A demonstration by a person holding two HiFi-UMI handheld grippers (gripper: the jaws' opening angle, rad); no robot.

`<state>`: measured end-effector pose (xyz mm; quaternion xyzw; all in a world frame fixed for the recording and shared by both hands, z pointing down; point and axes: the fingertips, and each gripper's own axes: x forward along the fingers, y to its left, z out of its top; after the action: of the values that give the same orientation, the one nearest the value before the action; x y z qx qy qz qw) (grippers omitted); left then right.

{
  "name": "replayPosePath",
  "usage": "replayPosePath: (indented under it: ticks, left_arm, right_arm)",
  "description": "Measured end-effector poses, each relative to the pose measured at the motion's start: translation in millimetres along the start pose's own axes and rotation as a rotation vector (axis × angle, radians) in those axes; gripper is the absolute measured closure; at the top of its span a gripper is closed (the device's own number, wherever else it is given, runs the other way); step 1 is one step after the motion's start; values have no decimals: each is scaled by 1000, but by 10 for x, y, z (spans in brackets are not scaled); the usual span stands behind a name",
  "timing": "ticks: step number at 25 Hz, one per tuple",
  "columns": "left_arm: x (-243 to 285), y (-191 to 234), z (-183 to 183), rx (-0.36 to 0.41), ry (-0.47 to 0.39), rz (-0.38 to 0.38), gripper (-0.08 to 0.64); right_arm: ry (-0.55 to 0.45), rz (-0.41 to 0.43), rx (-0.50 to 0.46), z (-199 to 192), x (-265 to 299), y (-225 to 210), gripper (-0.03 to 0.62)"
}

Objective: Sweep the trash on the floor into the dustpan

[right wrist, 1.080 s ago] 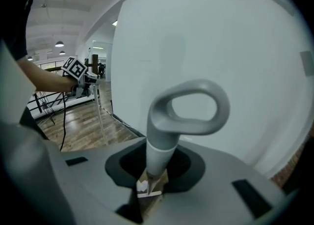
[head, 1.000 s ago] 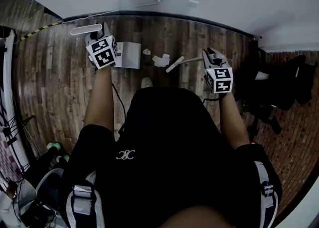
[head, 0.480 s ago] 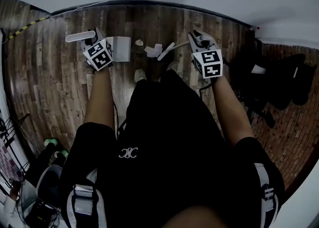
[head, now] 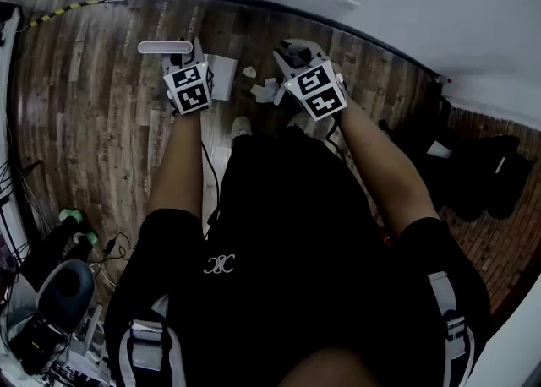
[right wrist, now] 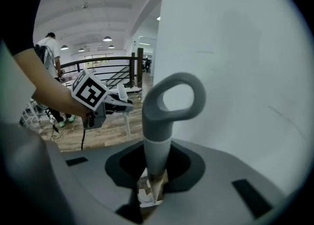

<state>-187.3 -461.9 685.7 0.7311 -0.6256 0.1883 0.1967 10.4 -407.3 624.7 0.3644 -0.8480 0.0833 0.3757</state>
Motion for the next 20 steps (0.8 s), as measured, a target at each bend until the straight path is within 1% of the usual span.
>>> replayPosePath:
  ticks: [2,4,8,11,14,17,20]
  left_arm:
    - [-20,22,-35,-7,10,-24,465]
    - [-68,61,-53,-17,10,-35,463]
    - [-117,117,-61,-34,2,-67,459]
    - [-128,162,-77,-35,5,-88,455]
    - [-145,201,-87,-41,4,-100,449]
    - [-139,213,-93,-45,0,-115,445]
    - [-125,227,-101,-32,3,-121,445]
  right_arm:
    - [-19,57,-41,195,147,288,511]
    - [-46,90,-68,382,250,520,512]
    - [-112,121,-48,776,388,798,512]
    - [-154,152,-39,983,428,944,512]
    - [-186,162,-33,1094,406,987,512]
    - [-185,134,-14,1096,387,911,512]
    - [-183,106,10,1063,328,809,512]
